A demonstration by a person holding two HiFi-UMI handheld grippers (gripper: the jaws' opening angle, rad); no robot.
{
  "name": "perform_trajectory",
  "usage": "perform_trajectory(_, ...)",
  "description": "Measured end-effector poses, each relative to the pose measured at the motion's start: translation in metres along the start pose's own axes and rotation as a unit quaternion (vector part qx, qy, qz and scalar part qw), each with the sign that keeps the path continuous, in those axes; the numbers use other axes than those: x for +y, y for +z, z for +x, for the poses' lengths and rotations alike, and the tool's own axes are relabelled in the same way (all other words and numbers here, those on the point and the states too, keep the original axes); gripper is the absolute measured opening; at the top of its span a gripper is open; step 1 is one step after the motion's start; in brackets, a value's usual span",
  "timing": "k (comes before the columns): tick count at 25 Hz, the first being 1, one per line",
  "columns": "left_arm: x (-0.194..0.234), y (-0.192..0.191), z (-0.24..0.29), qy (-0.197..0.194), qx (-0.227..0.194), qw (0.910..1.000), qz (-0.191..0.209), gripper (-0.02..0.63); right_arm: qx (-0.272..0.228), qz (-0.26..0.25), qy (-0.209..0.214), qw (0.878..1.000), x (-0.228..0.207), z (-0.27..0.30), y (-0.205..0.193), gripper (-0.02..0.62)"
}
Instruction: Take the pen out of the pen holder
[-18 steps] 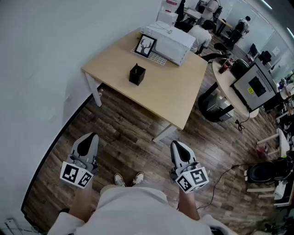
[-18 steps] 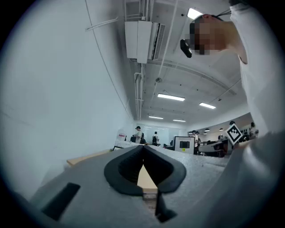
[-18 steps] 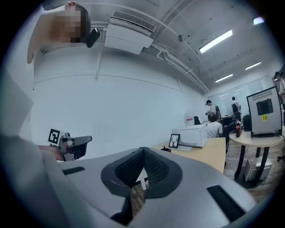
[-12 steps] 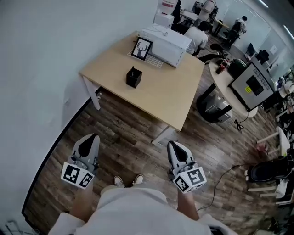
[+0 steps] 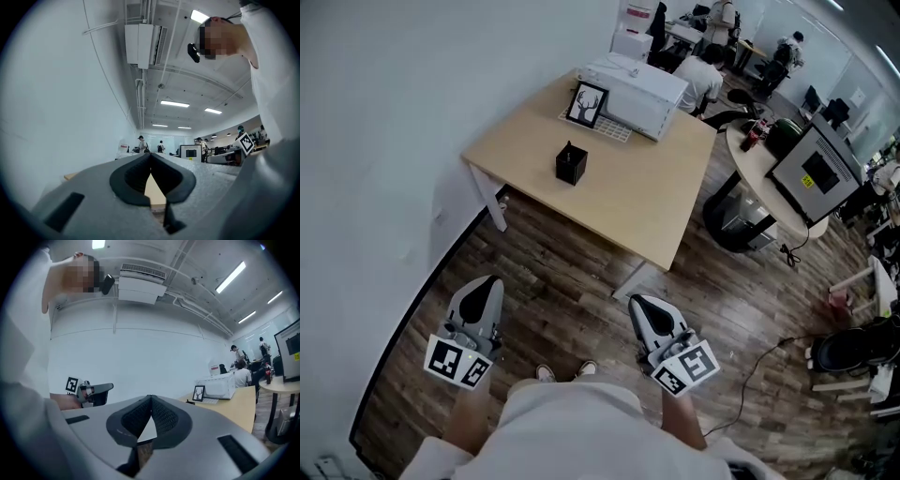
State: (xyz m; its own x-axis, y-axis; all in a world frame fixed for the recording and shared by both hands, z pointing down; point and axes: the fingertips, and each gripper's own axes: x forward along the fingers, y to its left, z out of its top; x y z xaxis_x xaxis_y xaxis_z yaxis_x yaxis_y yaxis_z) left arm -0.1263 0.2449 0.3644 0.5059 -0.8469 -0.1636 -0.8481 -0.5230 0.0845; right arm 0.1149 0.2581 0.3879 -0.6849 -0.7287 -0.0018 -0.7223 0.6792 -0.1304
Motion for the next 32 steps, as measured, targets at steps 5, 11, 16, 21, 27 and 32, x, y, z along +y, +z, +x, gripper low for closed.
perform_trajectory(5, 0.003, 0.001, 0.003, 0.002, -0.009, 0.9999, -0.009, 0.015, 0.005, -0.004, -0.004, 1.0, -0.007, 0.003, 0.001, 0.002)
perform_trajectory(11, 0.01, 0.002, 0.011, 0.02, -0.025, 0.9993, -0.017, 0.123, 0.012, -0.012, -0.007, 1.0, -0.022, 0.005, 0.0, 0.002)
perform_trajectory(16, 0.018, 0.005, 0.016, 0.041, -0.032, 0.9985, -0.015, 0.201, 0.012, -0.022, 0.003, 1.0, -0.028, 0.011, 0.004, 0.002)
perform_trajectory(21, 0.024, 0.01, 0.027, 0.076, -0.042, 0.9962, 0.007, 0.379, 0.006, -0.016, 0.005, 1.0, -0.049, 0.007, 0.008, 0.002)
perform_trajectory(27, 0.016, 0.004, 0.037, 0.096, -0.035, 0.9945, 0.02, 0.466, -0.003, -0.007, 0.011, 1.0, -0.074, 0.003, 0.009, 0.002)
perform_trajectory(32, 0.003, -0.006, 0.042, 0.105, -0.021, 0.994, 0.019, 0.468, 0.002, 0.005, 0.024, 1.0, -0.085, -0.004, 0.0, 0.002)
